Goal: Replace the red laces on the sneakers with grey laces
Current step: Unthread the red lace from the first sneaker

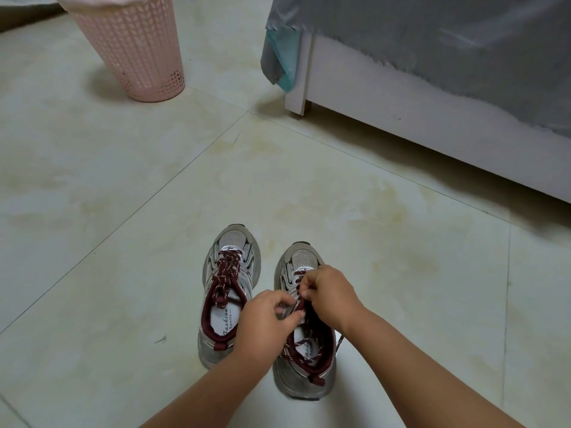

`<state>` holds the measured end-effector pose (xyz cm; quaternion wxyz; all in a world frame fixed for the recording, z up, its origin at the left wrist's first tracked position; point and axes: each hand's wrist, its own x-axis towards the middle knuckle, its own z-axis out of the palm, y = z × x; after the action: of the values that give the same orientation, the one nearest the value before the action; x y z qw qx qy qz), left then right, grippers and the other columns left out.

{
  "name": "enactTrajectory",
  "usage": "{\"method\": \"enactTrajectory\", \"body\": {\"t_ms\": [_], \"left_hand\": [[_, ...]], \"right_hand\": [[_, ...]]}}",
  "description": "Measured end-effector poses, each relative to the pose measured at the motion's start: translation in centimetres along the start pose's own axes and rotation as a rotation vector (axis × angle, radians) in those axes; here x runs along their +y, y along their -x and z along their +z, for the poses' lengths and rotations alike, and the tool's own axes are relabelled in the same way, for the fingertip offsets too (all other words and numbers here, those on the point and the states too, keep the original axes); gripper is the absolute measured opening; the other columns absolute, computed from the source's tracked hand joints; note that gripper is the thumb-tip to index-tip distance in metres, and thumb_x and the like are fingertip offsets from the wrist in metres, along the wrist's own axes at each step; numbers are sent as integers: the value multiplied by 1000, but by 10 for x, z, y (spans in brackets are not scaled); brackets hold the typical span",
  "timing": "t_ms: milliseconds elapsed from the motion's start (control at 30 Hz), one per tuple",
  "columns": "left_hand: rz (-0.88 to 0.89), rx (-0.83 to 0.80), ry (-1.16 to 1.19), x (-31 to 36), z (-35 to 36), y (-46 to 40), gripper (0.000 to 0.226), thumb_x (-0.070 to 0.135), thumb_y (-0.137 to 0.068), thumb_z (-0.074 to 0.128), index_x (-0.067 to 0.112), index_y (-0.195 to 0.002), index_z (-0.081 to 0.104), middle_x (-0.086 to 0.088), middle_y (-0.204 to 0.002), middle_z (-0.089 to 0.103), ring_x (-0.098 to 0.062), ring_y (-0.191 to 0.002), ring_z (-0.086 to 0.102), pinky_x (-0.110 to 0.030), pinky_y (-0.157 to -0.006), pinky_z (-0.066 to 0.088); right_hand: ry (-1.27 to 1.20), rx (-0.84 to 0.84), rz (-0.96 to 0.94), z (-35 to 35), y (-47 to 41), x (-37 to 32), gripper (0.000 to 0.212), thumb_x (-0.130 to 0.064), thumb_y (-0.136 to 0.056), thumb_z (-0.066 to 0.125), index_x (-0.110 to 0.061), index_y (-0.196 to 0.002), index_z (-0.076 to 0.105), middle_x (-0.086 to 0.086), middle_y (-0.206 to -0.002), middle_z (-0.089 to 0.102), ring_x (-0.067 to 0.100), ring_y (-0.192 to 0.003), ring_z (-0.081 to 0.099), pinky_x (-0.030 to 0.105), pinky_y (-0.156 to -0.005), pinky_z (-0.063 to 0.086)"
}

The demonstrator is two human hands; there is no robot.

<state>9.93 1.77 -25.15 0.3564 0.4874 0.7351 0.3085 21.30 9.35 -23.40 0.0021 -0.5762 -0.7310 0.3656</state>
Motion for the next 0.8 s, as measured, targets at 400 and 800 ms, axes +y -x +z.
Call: {"method": "enactTrajectory", "body": {"t_ms": [400,800], "left_hand": [[-21,-6,-25,1,0,5,12,24,-76,72,23,-86,67,16,-73,56,2,-66,54,-5,-57,38],[11,-17,-69,2,-1,8,14,22,-75,73,18,-88,68,14,-81,54,4,-66,52,-3,-61,38]], "right_hand": [[-82,-38,-8,-15,1,2,12,-6,-83,60,-16,-83,68,1,-84,65,16,-81,58,22,-73,42],[382,42,-364,0,10,10,19,-14,-90,46,-9,-95,64,7,-98,60,23,-100,50,31,-79,40]]}}
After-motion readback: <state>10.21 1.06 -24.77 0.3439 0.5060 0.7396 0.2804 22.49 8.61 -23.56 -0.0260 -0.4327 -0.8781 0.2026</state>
